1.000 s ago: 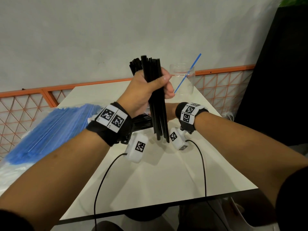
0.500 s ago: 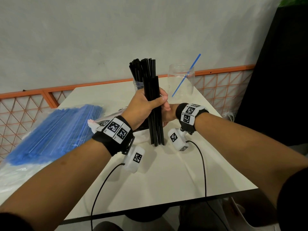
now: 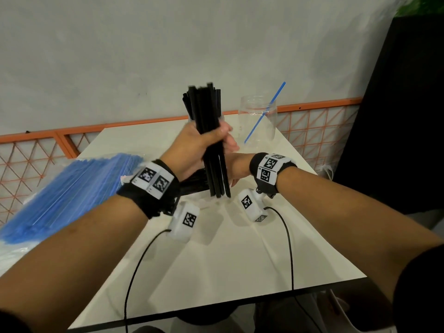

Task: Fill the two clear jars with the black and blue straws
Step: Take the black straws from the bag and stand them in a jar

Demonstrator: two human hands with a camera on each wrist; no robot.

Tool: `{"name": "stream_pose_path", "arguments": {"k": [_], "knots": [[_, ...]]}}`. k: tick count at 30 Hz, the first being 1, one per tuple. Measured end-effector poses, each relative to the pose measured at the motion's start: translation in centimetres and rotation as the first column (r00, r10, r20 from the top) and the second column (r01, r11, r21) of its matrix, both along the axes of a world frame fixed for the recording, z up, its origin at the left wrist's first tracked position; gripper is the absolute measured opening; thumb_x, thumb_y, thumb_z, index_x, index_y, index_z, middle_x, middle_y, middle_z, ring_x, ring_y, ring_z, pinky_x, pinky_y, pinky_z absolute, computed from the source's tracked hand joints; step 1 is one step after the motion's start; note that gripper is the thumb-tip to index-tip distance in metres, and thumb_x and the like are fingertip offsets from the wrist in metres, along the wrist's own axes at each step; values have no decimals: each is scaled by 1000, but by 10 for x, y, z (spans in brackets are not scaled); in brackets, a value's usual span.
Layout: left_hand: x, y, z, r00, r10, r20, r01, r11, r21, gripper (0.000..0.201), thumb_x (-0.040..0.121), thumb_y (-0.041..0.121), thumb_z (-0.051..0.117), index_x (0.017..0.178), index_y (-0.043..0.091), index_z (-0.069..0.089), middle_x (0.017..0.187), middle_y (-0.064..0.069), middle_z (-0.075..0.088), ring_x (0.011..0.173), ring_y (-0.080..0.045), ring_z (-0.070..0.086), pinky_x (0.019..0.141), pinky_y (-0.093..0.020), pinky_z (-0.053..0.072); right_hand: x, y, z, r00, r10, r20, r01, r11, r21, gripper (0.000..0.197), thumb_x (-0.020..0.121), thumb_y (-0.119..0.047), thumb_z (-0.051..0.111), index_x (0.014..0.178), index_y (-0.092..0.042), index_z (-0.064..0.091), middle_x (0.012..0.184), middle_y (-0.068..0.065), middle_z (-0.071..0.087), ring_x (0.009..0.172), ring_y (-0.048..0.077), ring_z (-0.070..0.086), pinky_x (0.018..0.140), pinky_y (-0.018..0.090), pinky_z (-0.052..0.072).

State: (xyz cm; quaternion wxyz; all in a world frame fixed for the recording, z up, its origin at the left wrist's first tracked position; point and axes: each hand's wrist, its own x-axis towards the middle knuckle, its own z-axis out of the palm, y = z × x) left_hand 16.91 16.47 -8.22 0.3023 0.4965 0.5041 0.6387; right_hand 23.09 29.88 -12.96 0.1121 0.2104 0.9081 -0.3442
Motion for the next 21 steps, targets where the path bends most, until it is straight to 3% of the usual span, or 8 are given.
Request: {"name": "stream_pose_path", "arguments": {"k": [2, 4, 7, 11, 13, 15, 21], "knots": [[-16, 3, 25, 998, 58, 7, -58, 995, 75, 8, 99, 6, 53, 100, 2, 60, 76, -9, 72, 78, -27, 71, 85, -42, 56, -1, -1, 2, 1000, -15, 7, 14, 1000, 24, 34, 84, 7, 61, 116, -5, 61, 106, 19, 64, 90, 31, 69, 74, 27, 59], [-32, 9, 48, 992, 123, 13, -123, 984, 130, 7, 99, 6, 54, 98, 3, 60, 76, -10, 71, 79, -29, 70, 88, -45, 55, 0, -1, 6, 1000, -1, 8, 0, 999, 41, 53, 83, 6, 61, 133, -8, 53, 123, 14, 59, 80, 21, 68, 61, 17, 56], [-53, 24, 74, 976, 216, 23, -216, 954, 208, 6, 100, 6, 54, 97, 4, 59, 77, -11, 70, 81, -29, 70, 86, -42, 56, 2, -1, 6, 1000, 12, 12, -12, 999, 31, 67, 84, 4, 60, 146, -12, 41, 138, 13, 52, 88, 22, 69, 67, 19, 55], [-68, 44, 96, 955, 296, 30, -290, 903, 316, 6, 100, 8, 53, 99, 4, 57, 81, -14, 68, 87, -33, 68, 94, -45, 54, 3, 0, 5, 1000, 17, -1, -17, 999, 48, 67, 84, 4, 60, 146, -14, 42, 138, 13, 51, 84, 19, 67, 62, 16, 54], [-68, 51, 98, 941, 336, -32, -307, 891, 336, 8, 100, 10, 54, 100, 4, 59, 83, -16, 68, 89, -32, 68, 91, -41, 55, 4, 1, 5, 1000, 16, -5, -16, 999, 41, 66, 84, 4, 59, 145, -14, 43, 139, 12, 49, 90, 22, 67, 69, 20, 56], [-66, 58, 96, 925, 367, -98, -315, 886, 341, 8, 100, 9, 54, 99, 3, 60, 83, -17, 68, 85, -29, 67, 86, -36, 55, 4, 3, 4, 1000, 22, -8, -22, 999, 43, 66, 83, 3, 59, 145, -15, 43, 139, 12, 48, 95, 24, 67, 74, 23, 56], [-60, 78, 77, 880, 426, -210, -377, 895, 239, 5, 98, 1, 54, 99, -2, 58, 77, -19, 65, 71, -28, 60, 77, -37, 52, 4, 5, 2, 999, 30, -18, -29, 998, 54, 67, 84, 3, 59, 146, -16, 42, 142, 11, 46, 87, 19, 65, 77, 24, 56]]}}
